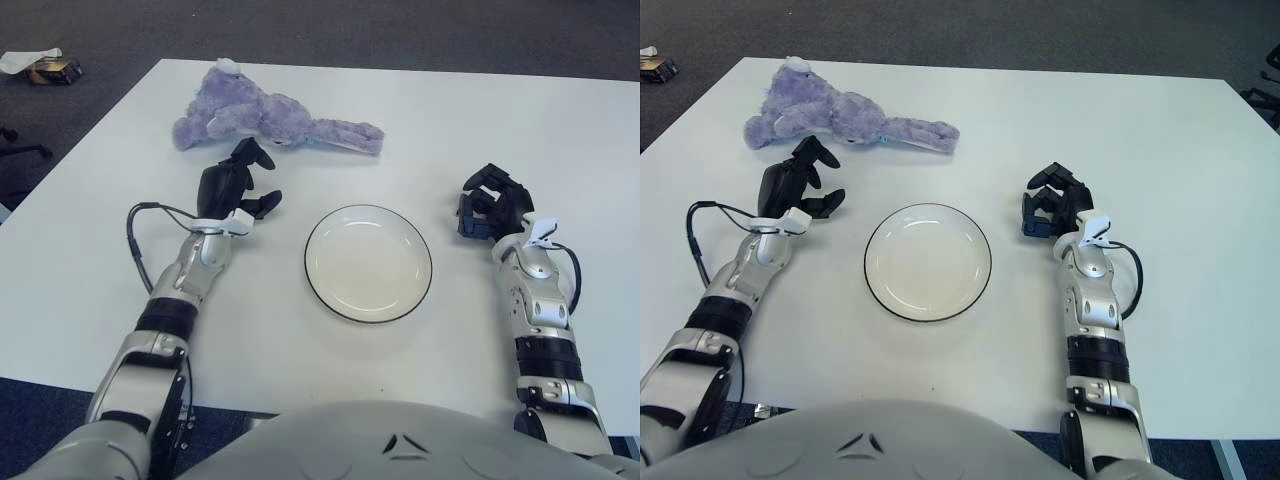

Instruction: Put the doll into the plate.

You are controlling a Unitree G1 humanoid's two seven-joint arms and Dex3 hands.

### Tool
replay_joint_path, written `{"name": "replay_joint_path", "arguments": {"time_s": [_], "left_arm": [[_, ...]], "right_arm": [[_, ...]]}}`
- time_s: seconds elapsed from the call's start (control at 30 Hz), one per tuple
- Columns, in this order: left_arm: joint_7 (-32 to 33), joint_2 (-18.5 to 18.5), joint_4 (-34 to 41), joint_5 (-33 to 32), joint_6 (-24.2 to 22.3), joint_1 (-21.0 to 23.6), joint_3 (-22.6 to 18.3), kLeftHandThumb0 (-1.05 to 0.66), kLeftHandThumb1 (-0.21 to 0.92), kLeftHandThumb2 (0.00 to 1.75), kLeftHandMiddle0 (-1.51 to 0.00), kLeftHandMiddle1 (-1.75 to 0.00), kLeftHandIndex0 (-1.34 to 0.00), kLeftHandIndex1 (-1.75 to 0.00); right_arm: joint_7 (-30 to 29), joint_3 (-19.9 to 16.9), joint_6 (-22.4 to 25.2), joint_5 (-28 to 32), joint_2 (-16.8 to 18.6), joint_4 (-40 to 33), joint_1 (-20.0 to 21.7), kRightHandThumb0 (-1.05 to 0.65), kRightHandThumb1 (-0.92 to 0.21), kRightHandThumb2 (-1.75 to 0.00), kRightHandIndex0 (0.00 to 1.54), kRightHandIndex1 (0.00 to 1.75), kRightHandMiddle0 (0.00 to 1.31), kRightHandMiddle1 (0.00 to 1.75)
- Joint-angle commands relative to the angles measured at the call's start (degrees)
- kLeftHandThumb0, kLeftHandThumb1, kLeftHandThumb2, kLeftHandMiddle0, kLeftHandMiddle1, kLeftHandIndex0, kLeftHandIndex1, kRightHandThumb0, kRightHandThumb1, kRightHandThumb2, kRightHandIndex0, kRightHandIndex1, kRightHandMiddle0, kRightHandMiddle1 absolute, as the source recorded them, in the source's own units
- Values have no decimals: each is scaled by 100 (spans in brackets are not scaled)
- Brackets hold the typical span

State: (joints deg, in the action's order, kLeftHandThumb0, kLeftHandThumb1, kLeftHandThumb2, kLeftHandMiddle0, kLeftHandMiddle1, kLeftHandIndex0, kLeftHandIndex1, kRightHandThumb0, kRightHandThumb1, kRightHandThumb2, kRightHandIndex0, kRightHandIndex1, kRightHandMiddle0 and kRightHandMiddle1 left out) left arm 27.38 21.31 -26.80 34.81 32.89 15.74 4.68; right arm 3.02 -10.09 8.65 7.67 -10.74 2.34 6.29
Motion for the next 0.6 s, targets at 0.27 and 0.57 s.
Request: {"name": "replay_joint_path", "arguments": {"time_s": [0.27,0.57], "left_arm": [[287,555,340,317,-68,-260,-107,-1,52,107,-50,-167,-25,-175],[464,789,537,350,58,-359,-174,-22,75,73,-26,-158,-25,-172]], "right_arm": [[500,-235,1212,474,-409,-726,-17,-1,-16,-149,71,175,53,170],[919,-276,1588,724,-636,-701,351,-1,-14,-152,75,175,52,171]]}}
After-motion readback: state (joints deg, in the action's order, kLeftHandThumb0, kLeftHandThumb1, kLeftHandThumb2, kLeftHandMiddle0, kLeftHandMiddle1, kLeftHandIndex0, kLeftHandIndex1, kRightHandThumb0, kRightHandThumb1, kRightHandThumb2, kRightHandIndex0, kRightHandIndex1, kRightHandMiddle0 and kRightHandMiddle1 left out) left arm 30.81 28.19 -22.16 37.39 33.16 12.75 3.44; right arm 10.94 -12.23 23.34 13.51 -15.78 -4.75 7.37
